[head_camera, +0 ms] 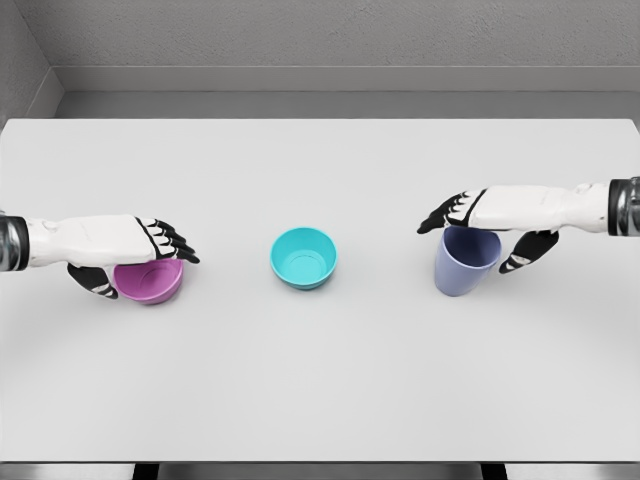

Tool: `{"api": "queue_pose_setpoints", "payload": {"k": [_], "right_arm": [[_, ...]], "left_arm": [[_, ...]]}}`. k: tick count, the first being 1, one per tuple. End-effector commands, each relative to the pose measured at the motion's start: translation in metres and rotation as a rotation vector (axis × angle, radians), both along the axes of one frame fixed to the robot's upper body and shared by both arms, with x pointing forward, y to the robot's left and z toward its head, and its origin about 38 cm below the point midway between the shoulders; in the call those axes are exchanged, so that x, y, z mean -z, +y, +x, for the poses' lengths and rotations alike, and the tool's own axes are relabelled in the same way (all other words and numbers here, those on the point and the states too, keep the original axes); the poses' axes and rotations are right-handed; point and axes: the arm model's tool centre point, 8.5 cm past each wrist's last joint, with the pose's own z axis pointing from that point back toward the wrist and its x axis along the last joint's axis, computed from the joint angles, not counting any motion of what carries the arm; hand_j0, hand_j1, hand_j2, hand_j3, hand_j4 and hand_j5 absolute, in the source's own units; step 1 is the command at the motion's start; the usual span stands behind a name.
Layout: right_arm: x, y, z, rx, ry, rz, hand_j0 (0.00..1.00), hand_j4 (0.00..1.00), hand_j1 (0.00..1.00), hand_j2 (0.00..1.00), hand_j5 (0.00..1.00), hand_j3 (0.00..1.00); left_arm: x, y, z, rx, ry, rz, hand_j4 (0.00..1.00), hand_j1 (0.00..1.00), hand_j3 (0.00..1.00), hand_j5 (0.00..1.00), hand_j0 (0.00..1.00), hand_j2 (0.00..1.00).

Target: Stacking bowl and cup with both arms

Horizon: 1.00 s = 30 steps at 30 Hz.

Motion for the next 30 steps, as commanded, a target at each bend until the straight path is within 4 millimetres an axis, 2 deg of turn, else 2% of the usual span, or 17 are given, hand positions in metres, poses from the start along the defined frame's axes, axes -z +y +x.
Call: {"api": "queue_pose_setpoints", "payload": {"k": [1,16,19,21,30], "right_arm": [[-0.0002,0.0,0.0001,0.003,0.003,0.005,1.0,1.0,1.0,1.0,1.0,1.0],[0.0006,0.001,-0.0006,-0.001,0.005,0.003,1.0,1.0,1.0,1.0,1.0,1.0],[0.0006,0.001,-0.0006,-0.001,0.005,0.003,1.0,1.0,1.0,1.0,1.0,1.0],[0.0006,0.001,-0.0006,-0.001,0.005,0.003,1.0,1.0,1.0,1.0,1.0,1.0],[-0.0001,0.0004,-0.0004,0.0,0.003,0.002,1.0,1.0,1.0,1.0,1.0,1.0]], "left_arm": [[-0.0005,0.0002,0.0001,-0.003,0.001,-0.005,1.0,1.0,1.0,1.0,1.0,1.0],[0.0061,-0.0033,-0.0006,0.004,0.004,0.006,1.0,1.0,1.0,1.0,1.0,1.0],[0.0072,-0.0025,-0.0015,0.002,0.008,0.005,0.87,0.87,0.87,0.87,0.87,0.87],[0.0078,-0.0025,-0.0018,0.002,0.009,0.005,0.83,0.83,0.83,0.83,0.83,0.83],[0.0075,-0.0029,-0.002,0.003,0.009,0.003,0.75,0.75,0.75,0.75,0.75,0.75]]}}
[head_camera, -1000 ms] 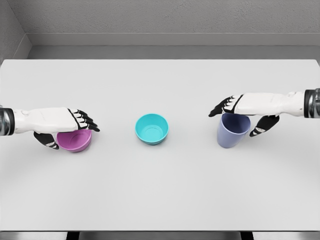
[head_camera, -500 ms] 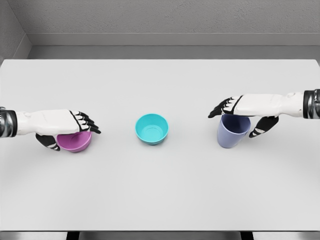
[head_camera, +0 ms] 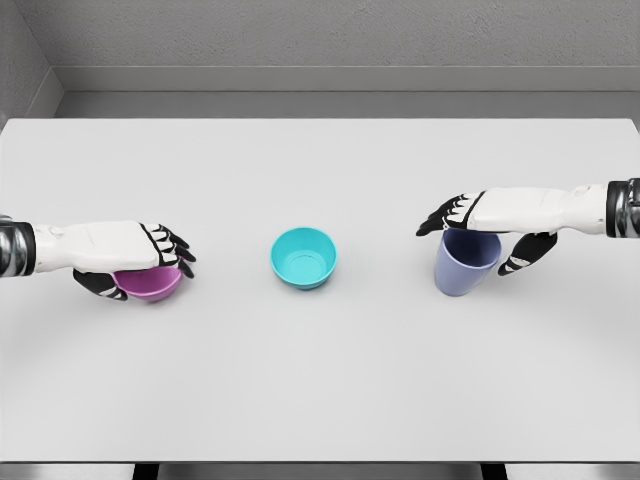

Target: Stacking bowl and cup with both arms

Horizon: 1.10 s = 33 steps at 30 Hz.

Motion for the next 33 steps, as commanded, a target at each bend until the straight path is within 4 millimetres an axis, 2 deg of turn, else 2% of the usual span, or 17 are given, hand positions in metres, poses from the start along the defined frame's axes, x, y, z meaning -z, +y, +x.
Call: {"api": "queue_pose_setpoints", "payload": {"k": [1,11,20,33], "right_arm": [[-0.001,-0.001,0.0,0.004,0.002,0.005,1.0,1.0,1.0,1.0,1.0,1.0],[-0.002,-0.001,0.001,0.005,-0.001,0.006,1.0,1.0,1.0,1.0,1.0,1.0],[-0.003,-0.001,0.001,0.005,-0.004,0.006,1.0,1.0,1.0,1.0,1.0,1.0],[-0.003,-0.001,0.001,0.005,-0.004,0.006,1.0,1.0,1.0,1.0,1.0,1.0]], "left_arm": [[-0.001,0.0,0.0,-0.004,0.001,-0.005,0.75,0.75,0.75,0.75,0.75,0.75],[-0.003,-0.011,0.0,0.023,-0.009,-0.026,0.74,0.74,0.74,0.74,0.74,0.74],[-0.02,-0.031,0.002,0.075,-0.055,-0.051,0.74,0.74,0.74,0.74,0.74,0.74],[-0.037,-0.04,0.003,0.108,-0.098,-0.056,0.74,0.74,0.74,0.74,0.74,0.74]]}}
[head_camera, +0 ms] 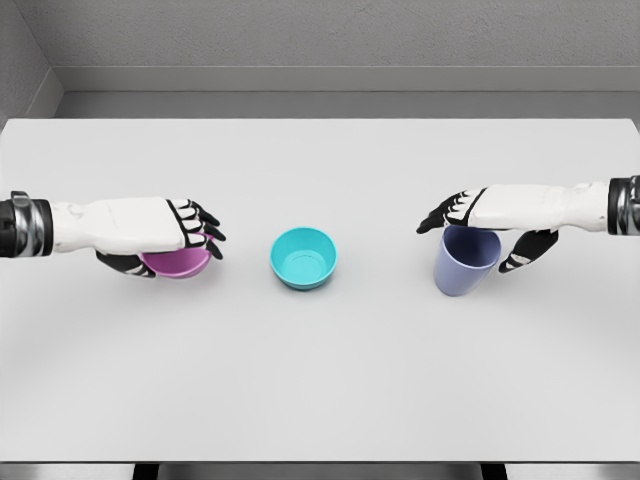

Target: Stacking bowl and cup with both arms

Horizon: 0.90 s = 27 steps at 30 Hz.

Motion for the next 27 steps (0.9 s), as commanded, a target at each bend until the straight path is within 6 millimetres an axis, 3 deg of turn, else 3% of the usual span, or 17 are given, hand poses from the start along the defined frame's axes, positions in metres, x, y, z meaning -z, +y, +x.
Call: {"api": "queue_pose_setpoints", "payload": {"k": [1,27], "right_arm": [[-0.001,0.0,0.0,0.004,0.002,0.006,1.0,1.0,1.0,1.0,1.0,1.0],[-0.001,0.0,-0.001,0.001,0.002,0.005,1.0,1.0,1.0,1.0,1.0,1.0]], "left_arm": [[-0.002,-0.003,-0.002,0.007,0.001,-0.008,0.74,0.74,0.74,0.74,0.74,0.74],[-0.012,-0.041,0.001,0.097,-0.031,-0.047,0.74,0.74,0.74,0.74,0.74,0.74]]}}
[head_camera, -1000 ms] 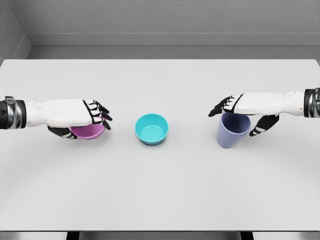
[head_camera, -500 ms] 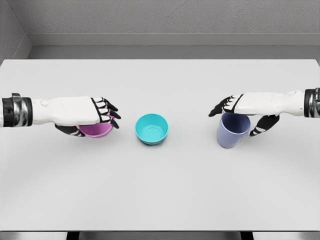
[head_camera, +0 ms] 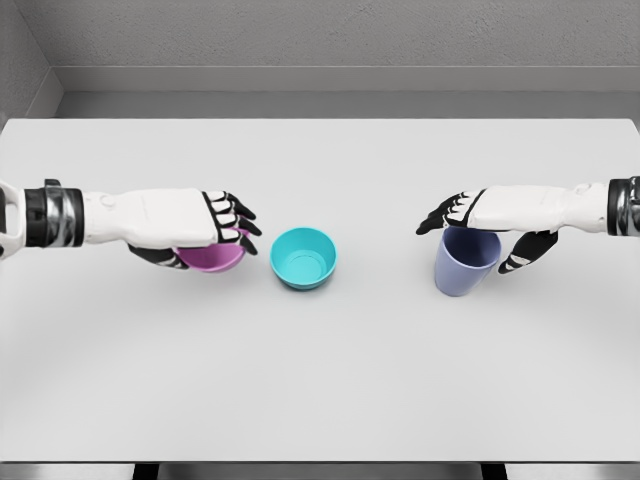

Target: Stacking bowl and cup with both arms

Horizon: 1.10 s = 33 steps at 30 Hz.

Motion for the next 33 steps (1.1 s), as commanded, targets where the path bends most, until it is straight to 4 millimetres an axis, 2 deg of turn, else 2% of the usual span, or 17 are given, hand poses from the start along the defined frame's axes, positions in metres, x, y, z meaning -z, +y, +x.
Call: {"api": "queue_pose_setpoints", "payload": {"k": [1,5,13,22,33], "right_arm": [[-0.001,0.0,0.0,0.005,0.002,0.005,1.0,1.0,1.0,1.0,1.0,1.0],[-0.001,0.0,0.0,0.005,0.002,0.005,1.0,1.0,1.0,1.0,1.0,1.0],[0.0,-0.001,0.0,0.006,0.003,0.005,1.0,1.0,1.0,1.0,1.0,1.0],[-0.001,-0.001,0.0,0.004,0.002,0.004,1.0,1.0,1.0,1.0,1.0,1.0],[-0.001,-0.001,0.0,0.005,0.0,0.003,1.0,1.0,1.0,1.0,1.0,1.0]], "left_arm": [[-0.001,-0.002,0.0,0.002,0.003,-0.009,0.74,0.74,0.74,0.74,0.74,0.74],[-0.001,-0.004,0.0,0.005,0.002,-0.011,0.74,0.74,0.74,0.74,0.74,0.74],[0.001,-0.022,0.001,0.048,0.007,-0.014,0.74,0.74,0.74,0.74,0.74,0.74],[-0.006,-0.025,0.004,0.055,-0.012,-0.016,0.74,0.74,0.74,0.74,0.74,0.74],[-0.008,-0.046,0.008,0.093,-0.027,-0.026,0.74,0.74,0.74,0.74,0.74,0.74]]}}
